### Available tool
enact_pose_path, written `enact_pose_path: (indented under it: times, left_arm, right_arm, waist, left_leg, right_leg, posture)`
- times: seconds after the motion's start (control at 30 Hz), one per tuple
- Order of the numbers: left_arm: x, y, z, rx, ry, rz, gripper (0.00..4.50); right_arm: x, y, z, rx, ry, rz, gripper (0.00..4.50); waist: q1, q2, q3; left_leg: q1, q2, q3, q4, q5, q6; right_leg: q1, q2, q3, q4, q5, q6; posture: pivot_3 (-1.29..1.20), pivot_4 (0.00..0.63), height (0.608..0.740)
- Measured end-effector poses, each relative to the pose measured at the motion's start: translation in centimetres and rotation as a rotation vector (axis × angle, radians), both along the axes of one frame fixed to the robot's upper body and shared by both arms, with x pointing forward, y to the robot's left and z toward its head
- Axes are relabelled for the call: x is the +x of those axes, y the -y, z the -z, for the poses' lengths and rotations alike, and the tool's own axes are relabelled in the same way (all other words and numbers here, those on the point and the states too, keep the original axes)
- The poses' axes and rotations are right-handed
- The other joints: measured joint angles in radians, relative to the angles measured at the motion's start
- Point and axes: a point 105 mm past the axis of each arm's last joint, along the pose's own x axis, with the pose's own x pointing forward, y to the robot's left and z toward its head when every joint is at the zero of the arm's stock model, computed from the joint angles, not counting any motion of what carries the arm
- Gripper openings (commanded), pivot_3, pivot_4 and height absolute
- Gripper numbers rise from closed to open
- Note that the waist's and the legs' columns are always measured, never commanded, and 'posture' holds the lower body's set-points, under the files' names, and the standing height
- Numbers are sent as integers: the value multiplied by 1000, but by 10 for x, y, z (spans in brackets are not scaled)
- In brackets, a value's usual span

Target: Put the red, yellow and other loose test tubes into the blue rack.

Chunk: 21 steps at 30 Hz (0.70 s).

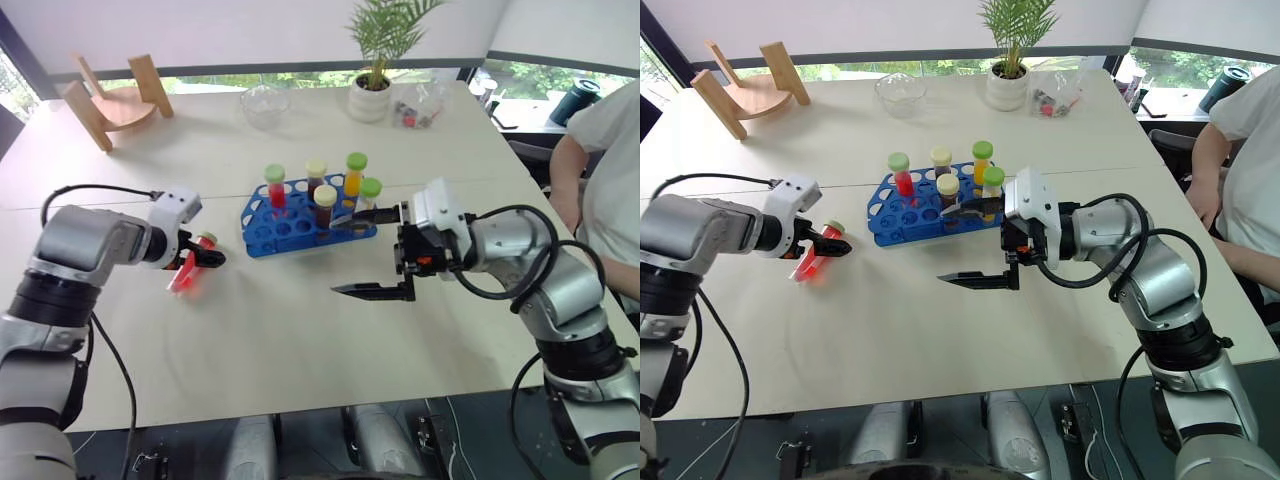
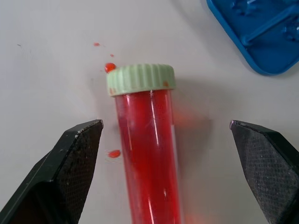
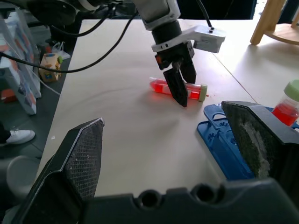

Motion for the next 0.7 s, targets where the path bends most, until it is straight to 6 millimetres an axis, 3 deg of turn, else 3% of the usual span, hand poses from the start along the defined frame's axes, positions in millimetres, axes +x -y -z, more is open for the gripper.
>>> enact_pose_path:
  times: [0.07, 0.23, 0.27, 0.37, 0.5, 0.63, 0.7]
  left_arm:
    - [1, 1, 1, 2, -1, -1, 3627]
    - [4, -1, 2, 12, 7, -15, 1057]
    - [5, 0, 2, 7, 10, -14, 820]
    - [11, 10, -8, -86, 67, -6, 814]
    - [14, 33, -64, -351, 302, 84, 814]
    - [-10, 66, -125, -611, 591, 314, 814]
    - [-17, 84, -129, -704, 695, 374, 814]
  right_arm:
    - [-1, 3, -2, -9, 0, -6, 4500]
    - [-1, 6, -3, -24, 6, -4, 4500]
    - [-1, 7, -4, -22, 8, -3, 4500]
    - [0, 11, -4, -24, 11, 21, 4500]
    - [0, 15, -1, -20, 8, 53, 4500]
    - [5, 19, -3, 6, 18, 112, 4500]
    - [7, 19, -4, 17, 24, 124, 4500]
  waist:
    - [3, 0, 0]
    - [13, 0, 0]
    - [14, 0, 0]
    - [21, -1, 0]
    - [23, -2, 1]
    - [17, -1, 1]
    - [18, -1, 1]
  left_leg:
    - [0, 0, 0, 0, 0, 0]
    - [0, 0, 0, 0, 0, 0]
    - [0, 0, 0, 0, 0, 0]
    - [0, 0, 0, 1, 0, 0]
    - [-1, 0, 0, 2, 0, 0]
    - [0, 0, 0, 1, 0, -1]
    - [2, 0, 0, 2, 0, -1]
  right_leg:
    - [0, 0, 0, 0, 0, 0]
    - [0, 0, 0, 0, 0, 0]
    - [0, 0, 0, 0, 0, 0]
    - [0, -1, 0, 0, 0, 0]
    - [0, -1, -1, 0, 0, 0]
    - [1, -2, 0, 0, 0, 0]
    - [4, -2, 0, 0, 0, 0]
  posture:
    - [0, 150, 740]
    - [0, 150, 740]
    - [0, 150, 740]
    - [0, 150, 740]
    - [0, 150, 740]
    - [0, 150, 740]
    - [0, 150, 740]
